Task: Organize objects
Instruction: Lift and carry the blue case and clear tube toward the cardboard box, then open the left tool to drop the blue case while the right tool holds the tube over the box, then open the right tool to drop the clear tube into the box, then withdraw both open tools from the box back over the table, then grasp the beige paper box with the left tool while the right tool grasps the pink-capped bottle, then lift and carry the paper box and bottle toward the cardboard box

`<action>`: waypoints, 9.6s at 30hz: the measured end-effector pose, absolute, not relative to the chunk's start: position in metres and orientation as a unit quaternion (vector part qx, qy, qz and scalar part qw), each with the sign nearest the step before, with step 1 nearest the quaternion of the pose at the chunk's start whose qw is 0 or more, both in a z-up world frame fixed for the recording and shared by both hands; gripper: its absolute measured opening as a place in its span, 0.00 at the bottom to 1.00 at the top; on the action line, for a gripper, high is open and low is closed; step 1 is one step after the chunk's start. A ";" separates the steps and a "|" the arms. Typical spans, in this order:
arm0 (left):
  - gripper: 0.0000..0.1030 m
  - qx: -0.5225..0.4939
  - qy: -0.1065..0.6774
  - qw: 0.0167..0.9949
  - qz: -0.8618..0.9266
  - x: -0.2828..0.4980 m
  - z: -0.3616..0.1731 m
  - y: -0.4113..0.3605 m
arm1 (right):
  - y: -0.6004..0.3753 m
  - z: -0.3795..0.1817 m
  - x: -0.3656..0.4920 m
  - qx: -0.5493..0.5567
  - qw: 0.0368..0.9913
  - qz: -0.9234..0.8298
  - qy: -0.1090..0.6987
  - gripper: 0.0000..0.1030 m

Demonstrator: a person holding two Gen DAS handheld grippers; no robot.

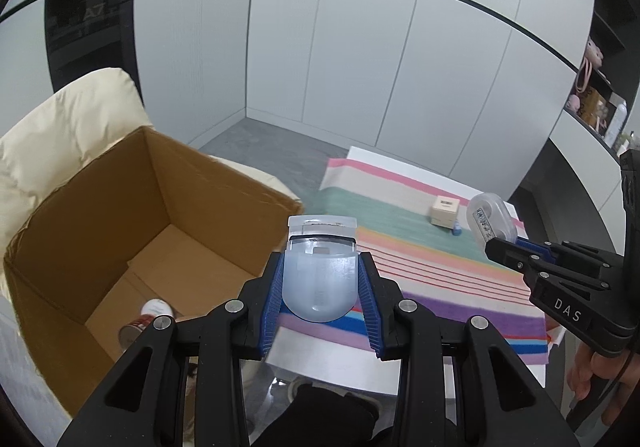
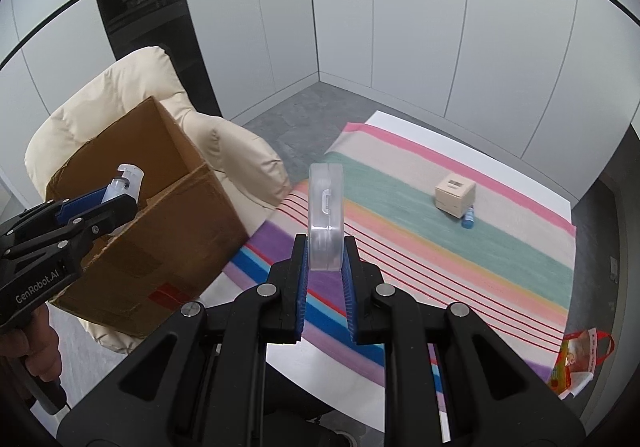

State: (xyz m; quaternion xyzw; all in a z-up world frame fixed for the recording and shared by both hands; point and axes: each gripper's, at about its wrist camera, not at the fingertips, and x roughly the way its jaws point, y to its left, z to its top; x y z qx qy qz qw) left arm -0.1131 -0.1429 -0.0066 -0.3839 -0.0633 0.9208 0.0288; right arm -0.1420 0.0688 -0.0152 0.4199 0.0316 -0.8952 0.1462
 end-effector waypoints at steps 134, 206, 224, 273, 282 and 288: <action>1.00 -0.382 -0.049 0.029 0.922 -0.132 -0.004 -0.090 | 0.135 -0.017 -0.153 0.420 0.055 -0.906 -0.017 1.00; 0.53 -0.438 0.056 0.110 0.890 -0.382 -0.198 0.127 | 0.285 -0.218 -0.333 0.460 0.018 -0.886 -0.053 0.89; 0.51 -0.436 0.053 0.117 0.891 -0.324 -0.145 0.128 | 0.260 -0.174 -0.319 0.474 0.018 -0.880 -0.011 0.19; 0.51 -0.351 0.027 0.152 0.923 -0.116 0.030 0.059 | 0.265 0.004 -0.074 0.409 -0.011 -0.912 -0.024 0.19; 0.52 -0.361 0.019 0.133 0.923 -0.121 0.019 0.026 | 0.228 0.003 -0.087 0.413 0.018 -0.911 -0.005 0.19; 0.52 -0.367 0.000 0.125 0.922 -0.122 0.017 0.002 | 0.210 0.002 -0.096 0.413 0.029 -0.910 -0.004 0.19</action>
